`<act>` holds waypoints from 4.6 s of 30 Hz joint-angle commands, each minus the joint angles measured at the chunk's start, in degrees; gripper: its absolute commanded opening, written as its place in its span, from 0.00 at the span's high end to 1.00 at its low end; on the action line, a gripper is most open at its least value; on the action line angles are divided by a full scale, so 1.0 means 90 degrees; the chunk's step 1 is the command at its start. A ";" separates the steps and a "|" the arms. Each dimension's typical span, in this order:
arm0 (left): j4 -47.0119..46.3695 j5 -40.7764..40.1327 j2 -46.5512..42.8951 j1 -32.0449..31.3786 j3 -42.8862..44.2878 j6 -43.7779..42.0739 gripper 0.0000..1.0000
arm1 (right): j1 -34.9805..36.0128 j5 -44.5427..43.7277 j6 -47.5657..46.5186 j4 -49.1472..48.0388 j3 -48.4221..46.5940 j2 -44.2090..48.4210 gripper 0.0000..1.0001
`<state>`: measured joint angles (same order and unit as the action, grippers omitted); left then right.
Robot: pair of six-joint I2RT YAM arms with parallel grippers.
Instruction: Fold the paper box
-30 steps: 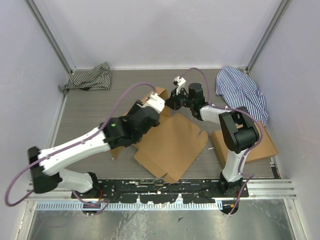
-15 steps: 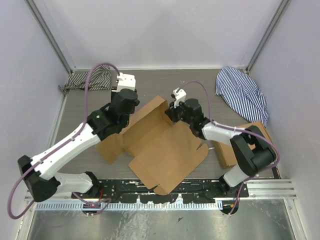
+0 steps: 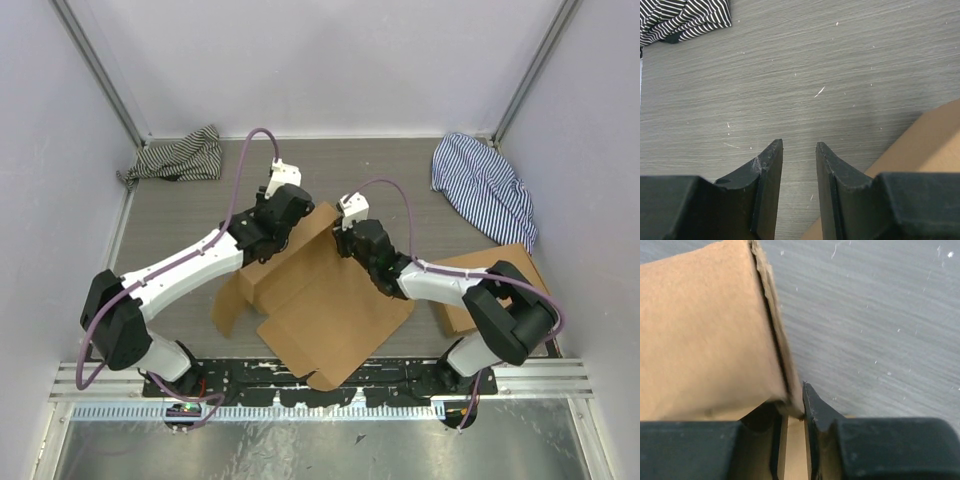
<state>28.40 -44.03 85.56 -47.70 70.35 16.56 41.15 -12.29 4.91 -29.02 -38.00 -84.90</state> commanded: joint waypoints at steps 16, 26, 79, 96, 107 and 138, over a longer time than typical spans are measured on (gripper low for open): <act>-0.0351 0.0026 0.0114 0.0025 -0.0414 -0.0104 0.62 | -0.0335 0.0740 -0.0530 -0.0456 -0.0366 -0.0724 0.68; -0.0399 0.0102 0.0139 0.0087 -0.0452 -0.0059 0.62 | -0.0938 0.2633 -0.0214 -0.1144 -0.0480 -0.1023 0.72; -0.3285 0.0970 -0.3049 0.3201 -0.3691 0.1002 0.32 | -0.1582 -0.0863 0.0892 0.0386 0.0629 0.0692 0.99; -0.5603 0.5398 -0.0752 0.4282 -0.3655 0.1750 0.33 | -0.2110 0.0696 0.1139 0.0871 0.0630 0.1137 0.99; -0.5491 0.6107 -0.1792 0.3530 -0.4442 0.1228 0.34 | -0.2148 0.0733 0.1264 0.1329 0.0098 0.0672 0.99; -0.3556 0.4589 -0.3783 0.2136 -0.4956 0.0667 0.33 | -0.2145 0.0837 0.1142 0.1677 -0.0441 0.0101 0.99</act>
<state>-4.78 -1.10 50.85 -28.18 26.50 23.38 21.89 -4.19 15.38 -13.80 -38.96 -82.76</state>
